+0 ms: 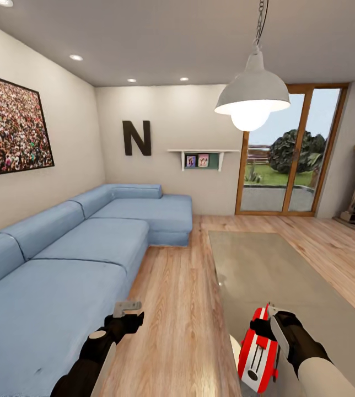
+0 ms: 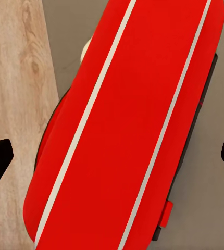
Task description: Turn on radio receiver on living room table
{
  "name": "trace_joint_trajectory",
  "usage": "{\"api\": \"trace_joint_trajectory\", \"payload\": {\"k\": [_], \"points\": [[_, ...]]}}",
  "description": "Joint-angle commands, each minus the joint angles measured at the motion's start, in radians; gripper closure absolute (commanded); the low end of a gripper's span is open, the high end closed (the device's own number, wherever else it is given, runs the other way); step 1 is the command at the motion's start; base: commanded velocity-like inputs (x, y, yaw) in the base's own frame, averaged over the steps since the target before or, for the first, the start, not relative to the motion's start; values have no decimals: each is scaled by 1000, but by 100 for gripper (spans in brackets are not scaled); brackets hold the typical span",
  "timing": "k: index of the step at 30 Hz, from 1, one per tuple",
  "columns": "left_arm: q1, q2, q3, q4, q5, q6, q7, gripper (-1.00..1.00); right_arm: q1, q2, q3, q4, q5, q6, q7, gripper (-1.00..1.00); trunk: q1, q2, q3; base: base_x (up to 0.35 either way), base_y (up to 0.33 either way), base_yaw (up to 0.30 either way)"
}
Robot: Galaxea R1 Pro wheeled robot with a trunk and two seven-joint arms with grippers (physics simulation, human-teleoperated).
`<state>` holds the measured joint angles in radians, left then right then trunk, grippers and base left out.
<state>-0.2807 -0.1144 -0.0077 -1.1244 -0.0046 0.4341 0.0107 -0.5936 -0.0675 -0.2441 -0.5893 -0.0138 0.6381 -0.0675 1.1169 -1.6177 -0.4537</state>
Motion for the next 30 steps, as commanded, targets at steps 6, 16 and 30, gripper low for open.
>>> {"api": "trace_joint_trajectory", "payload": {"k": [6, 16, 30], "points": [[0, 0, 0, 0, 0, 0, 0, -100, 0, 0, 2, 0, 0, 0, 0, -100, 15, -28, -13, 0, 0, 0], [0, 0, 0, 0, 0, 0, 0, -100, 0, 0, 2, 0, 0, 0, 0, -100, 19, -35, -16, 0, 0, 0], [0, 0, 0, 0, 0, 0, 0, -100, 0, 0, 3, 0, 0, 0, 0, -100, 27, -49, -22, 0, 0, 0]]}}
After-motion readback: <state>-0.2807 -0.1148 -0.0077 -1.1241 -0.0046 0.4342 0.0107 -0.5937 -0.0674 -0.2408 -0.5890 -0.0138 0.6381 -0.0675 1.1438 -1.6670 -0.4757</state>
